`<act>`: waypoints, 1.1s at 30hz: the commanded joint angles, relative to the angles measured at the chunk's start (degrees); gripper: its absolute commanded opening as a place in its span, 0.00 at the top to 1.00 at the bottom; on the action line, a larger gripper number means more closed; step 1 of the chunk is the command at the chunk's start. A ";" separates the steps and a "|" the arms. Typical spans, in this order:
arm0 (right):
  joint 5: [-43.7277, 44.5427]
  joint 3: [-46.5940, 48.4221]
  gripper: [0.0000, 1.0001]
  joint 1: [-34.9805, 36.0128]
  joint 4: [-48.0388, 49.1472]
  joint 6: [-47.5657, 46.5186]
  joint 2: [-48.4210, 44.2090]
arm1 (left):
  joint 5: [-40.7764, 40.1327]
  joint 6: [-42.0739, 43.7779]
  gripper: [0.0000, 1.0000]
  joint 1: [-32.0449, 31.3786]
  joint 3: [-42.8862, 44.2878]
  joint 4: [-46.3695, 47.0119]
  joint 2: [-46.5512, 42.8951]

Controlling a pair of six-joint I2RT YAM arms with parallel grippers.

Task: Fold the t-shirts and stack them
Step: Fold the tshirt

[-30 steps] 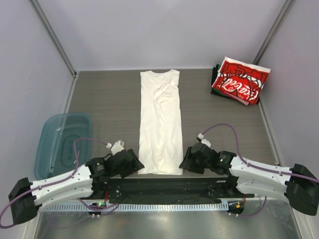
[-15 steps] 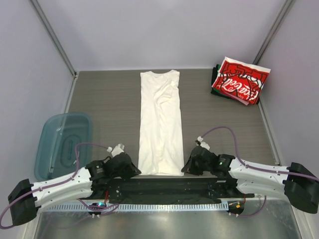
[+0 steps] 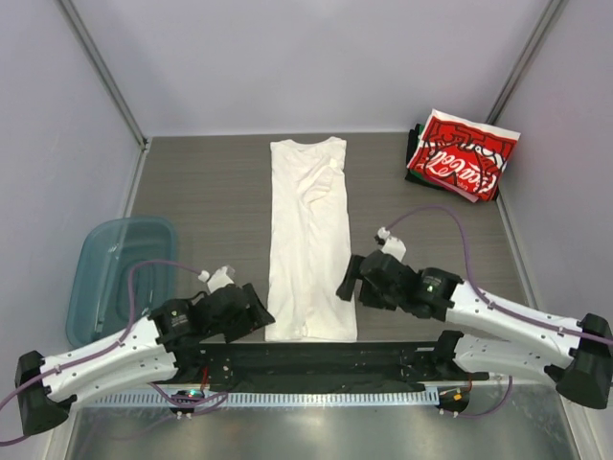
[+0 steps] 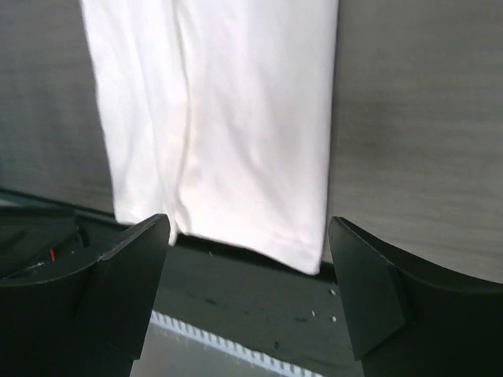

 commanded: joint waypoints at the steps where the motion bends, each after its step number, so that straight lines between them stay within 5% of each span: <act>1: 9.14 12.15 0.12 -4.19 -2.81 -12.37 6.35 | -9.64 9.93 0.27 -0.15 10.04 -10.38 1.18; 6: -6.66 20.97 0.21 -23.23 11.91 -23.92 22.06 | -15.28 18.39 0.22 0.11 17.60 -14.09 5.84; 13: -20.57 46.07 0.43 -33.99 18.56 -30.08 49.64 | -20.38 31.05 0.22 0.64 26.75 -16.72 10.94; 22: -26.82 70.44 0.52 -37.60 18.56 -29.65 74.38 | -21.53 36.86 0.15 1.08 27.55 -13.83 10.50; 33: -25.76 74.07 0.48 -37.78 18.47 -29.56 81.25 | -22.14 37.04 0.14 1.08 27.02 -13.12 8.66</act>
